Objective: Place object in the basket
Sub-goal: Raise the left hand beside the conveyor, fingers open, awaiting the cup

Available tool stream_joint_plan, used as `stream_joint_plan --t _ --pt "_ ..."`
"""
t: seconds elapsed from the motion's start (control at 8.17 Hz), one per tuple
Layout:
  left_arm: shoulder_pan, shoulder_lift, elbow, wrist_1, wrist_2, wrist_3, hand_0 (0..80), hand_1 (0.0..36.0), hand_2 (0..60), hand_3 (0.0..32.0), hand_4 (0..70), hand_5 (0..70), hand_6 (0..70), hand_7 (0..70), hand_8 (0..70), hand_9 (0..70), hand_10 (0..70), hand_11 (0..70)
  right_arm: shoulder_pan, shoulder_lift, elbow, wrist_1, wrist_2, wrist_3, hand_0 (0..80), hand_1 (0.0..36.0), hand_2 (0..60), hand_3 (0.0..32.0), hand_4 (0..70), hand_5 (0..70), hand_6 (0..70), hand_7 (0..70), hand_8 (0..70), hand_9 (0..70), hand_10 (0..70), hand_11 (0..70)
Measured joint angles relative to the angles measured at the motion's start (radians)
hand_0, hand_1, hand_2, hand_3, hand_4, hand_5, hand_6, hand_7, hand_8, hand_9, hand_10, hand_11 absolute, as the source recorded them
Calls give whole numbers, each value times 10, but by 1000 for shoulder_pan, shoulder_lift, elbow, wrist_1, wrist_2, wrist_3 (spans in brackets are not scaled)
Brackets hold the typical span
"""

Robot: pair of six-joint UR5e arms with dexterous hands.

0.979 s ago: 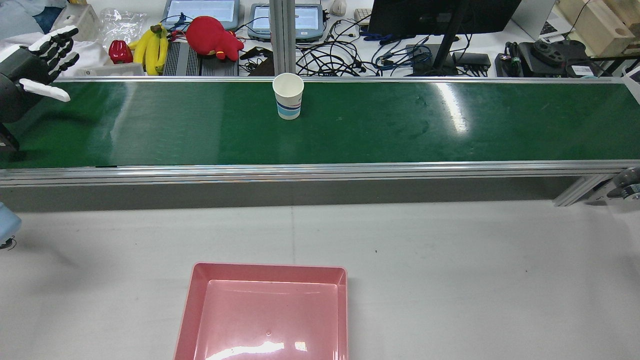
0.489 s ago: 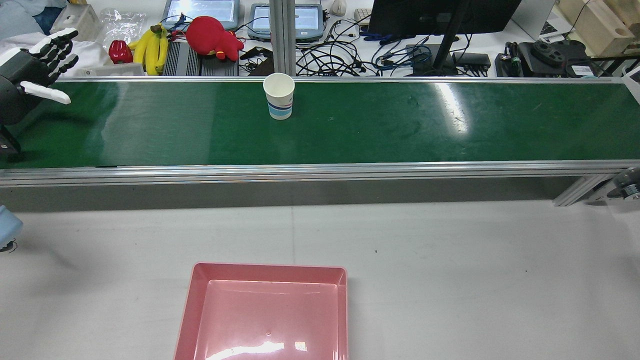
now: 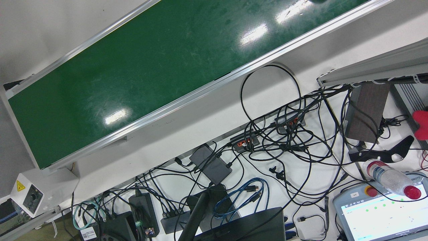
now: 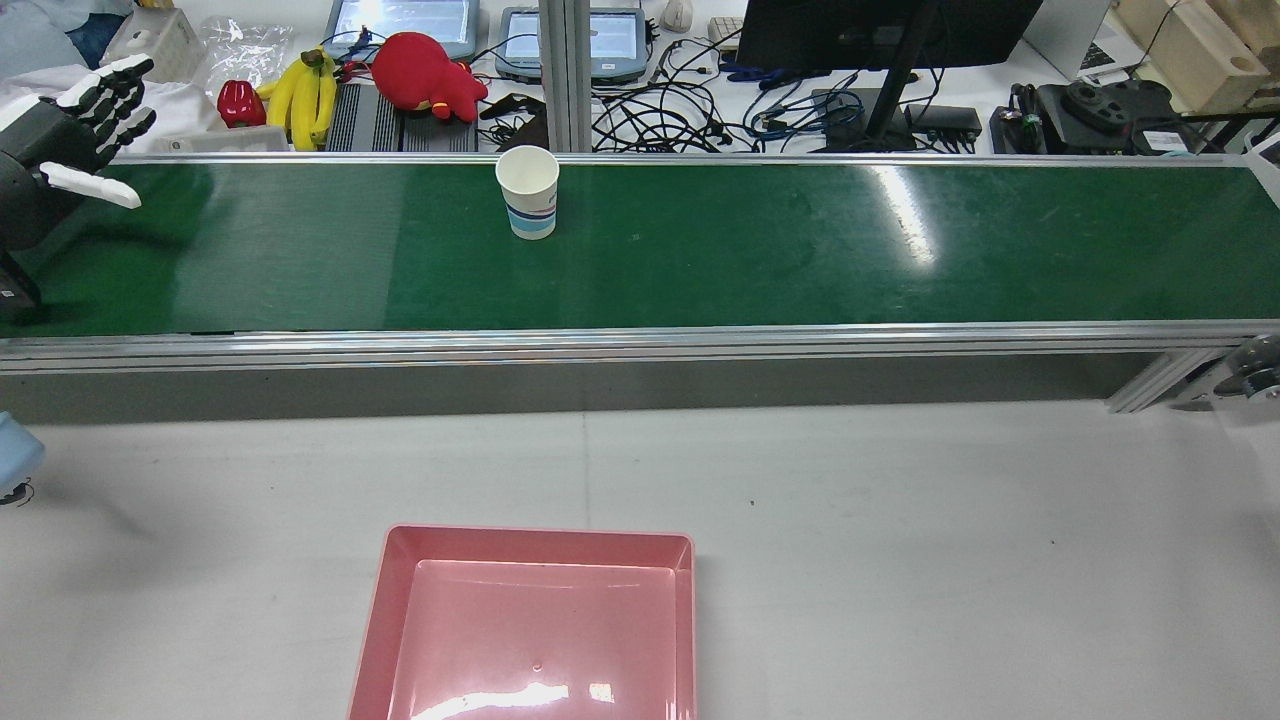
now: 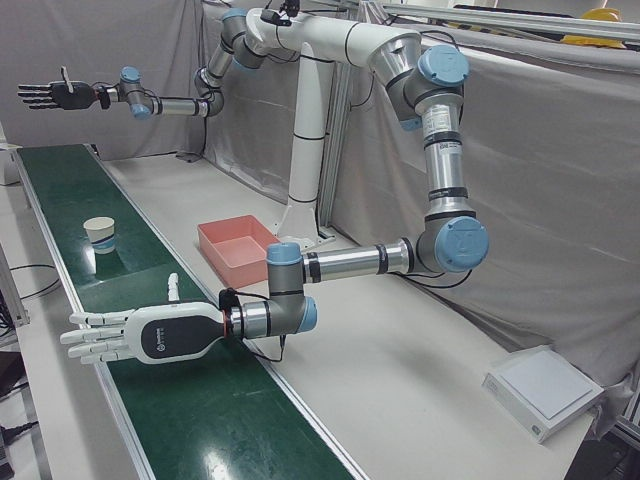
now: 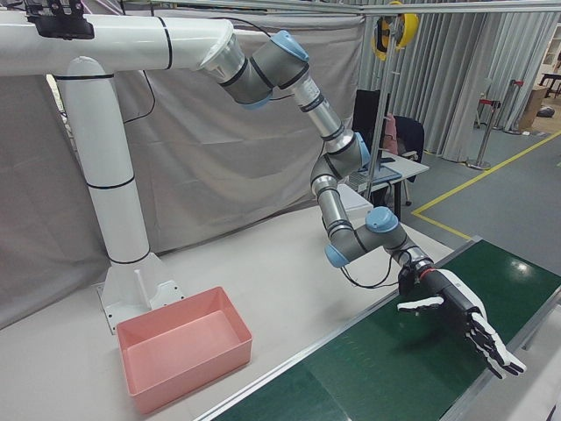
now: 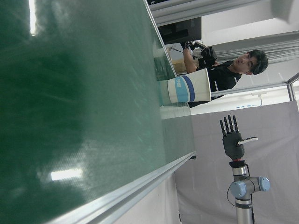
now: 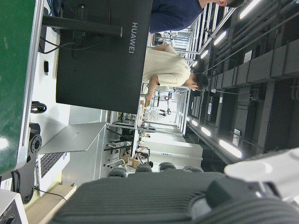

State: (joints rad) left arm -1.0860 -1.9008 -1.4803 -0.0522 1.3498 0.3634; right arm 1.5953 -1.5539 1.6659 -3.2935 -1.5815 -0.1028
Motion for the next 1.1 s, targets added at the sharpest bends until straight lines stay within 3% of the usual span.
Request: stream_joint_plan --t 1.1 --pt "0 -5 -7 0 2 -6 582 97 0 0 41 156 6 0 0 0 31 66 0 0 0 0 0 0 0 0 0 0 0 0 0 0 0 0 0 0"
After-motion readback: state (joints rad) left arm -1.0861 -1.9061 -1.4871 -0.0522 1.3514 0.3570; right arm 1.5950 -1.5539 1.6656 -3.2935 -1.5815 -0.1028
